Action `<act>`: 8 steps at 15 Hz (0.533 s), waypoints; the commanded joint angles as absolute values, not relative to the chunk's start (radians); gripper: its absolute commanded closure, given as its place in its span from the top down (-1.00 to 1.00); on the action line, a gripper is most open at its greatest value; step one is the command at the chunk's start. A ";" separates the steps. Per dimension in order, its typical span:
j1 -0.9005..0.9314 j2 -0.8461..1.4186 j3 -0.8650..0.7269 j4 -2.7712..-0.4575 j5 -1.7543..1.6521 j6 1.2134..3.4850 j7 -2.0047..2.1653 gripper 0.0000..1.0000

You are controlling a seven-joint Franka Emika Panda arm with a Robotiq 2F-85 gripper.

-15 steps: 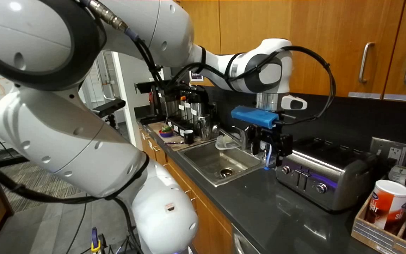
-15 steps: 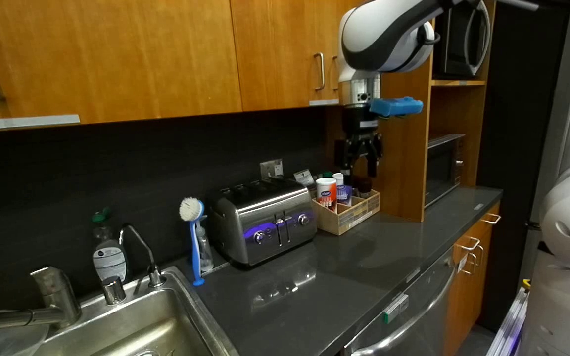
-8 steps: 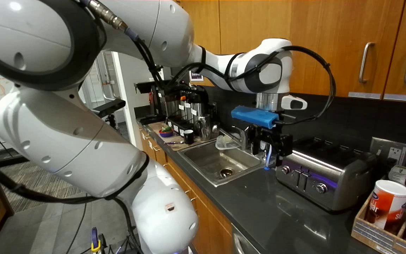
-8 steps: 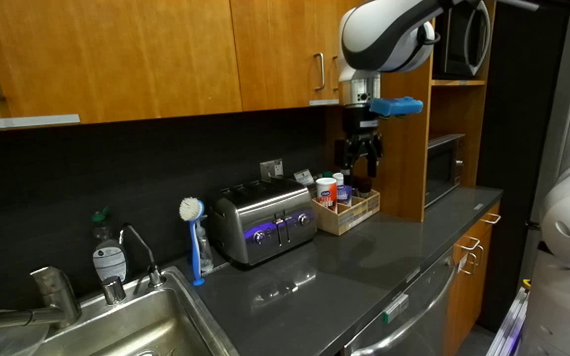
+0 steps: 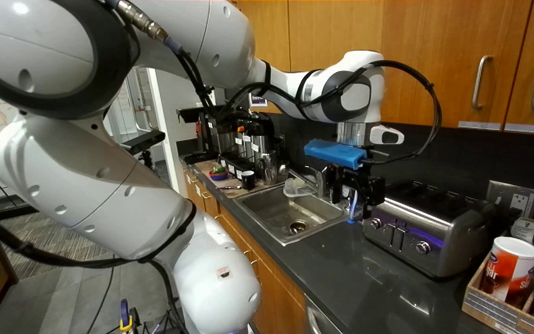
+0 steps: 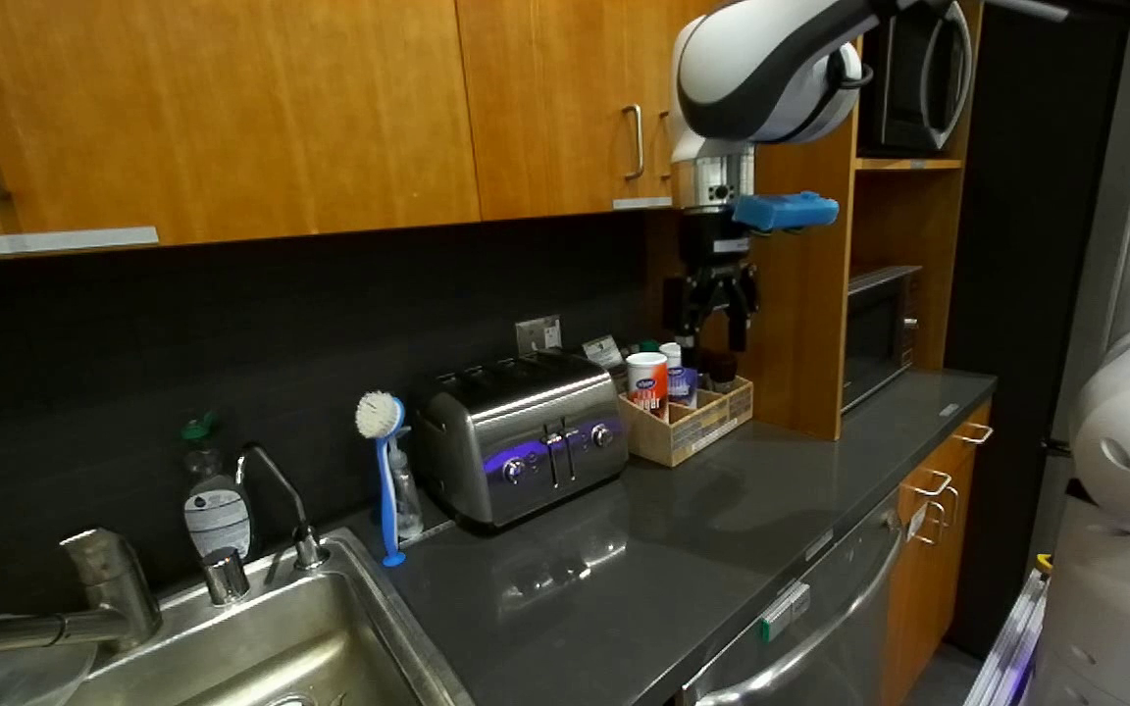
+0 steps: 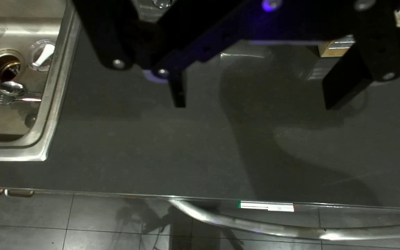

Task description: Open the second cabinet door from the left

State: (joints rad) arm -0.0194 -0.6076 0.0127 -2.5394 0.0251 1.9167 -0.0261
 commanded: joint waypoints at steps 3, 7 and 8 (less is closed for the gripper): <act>0.034 -0.604 0.051 -2.523 0.078 1.920 0.023 1.00; 0.144 -0.583 0.165 -2.494 0.205 1.935 0.116 1.00; 0.170 -0.572 0.196 -2.482 0.231 1.942 0.141 1.00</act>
State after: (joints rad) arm 0.1040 -0.6058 0.1246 -2.5227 0.1734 1.9297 0.0635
